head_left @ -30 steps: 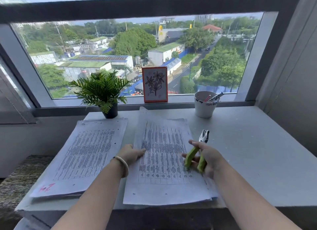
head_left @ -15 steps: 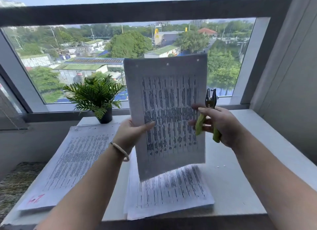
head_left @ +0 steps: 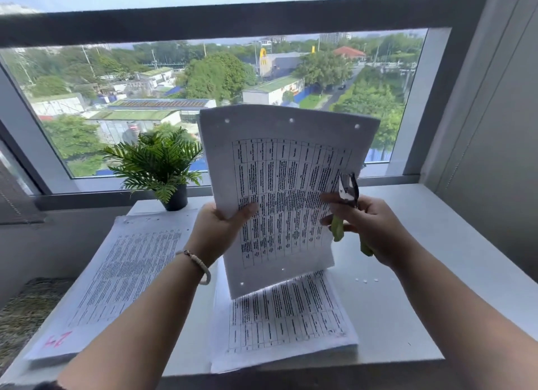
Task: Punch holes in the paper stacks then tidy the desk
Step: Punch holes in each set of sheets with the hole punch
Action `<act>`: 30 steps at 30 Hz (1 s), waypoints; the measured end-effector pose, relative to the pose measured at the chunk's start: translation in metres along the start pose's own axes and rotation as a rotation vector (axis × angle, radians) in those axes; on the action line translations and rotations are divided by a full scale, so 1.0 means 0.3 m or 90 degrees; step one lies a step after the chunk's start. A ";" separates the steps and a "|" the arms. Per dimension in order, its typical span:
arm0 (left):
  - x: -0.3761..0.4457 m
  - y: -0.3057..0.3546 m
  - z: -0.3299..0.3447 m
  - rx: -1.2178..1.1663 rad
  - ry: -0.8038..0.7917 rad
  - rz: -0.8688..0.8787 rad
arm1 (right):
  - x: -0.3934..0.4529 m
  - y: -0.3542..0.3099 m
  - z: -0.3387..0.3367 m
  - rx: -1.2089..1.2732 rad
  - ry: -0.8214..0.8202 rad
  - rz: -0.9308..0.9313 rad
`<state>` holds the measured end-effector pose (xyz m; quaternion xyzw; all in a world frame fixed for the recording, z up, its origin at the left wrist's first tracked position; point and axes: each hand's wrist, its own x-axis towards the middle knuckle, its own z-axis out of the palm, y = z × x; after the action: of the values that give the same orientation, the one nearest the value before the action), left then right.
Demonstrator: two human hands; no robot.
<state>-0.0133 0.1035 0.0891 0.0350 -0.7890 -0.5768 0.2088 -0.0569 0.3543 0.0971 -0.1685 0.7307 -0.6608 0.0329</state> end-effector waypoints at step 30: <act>-0.115 -0.247 0.054 -0.275 -0.262 -0.502 | 0.155 0.186 -0.173 -0.635 -0.173 0.466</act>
<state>-0.0017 0.1038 0.0065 0.1719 -0.6028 -0.7573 -0.1833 -0.1260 0.3943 0.0571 0.0148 0.9504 -0.1594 0.2665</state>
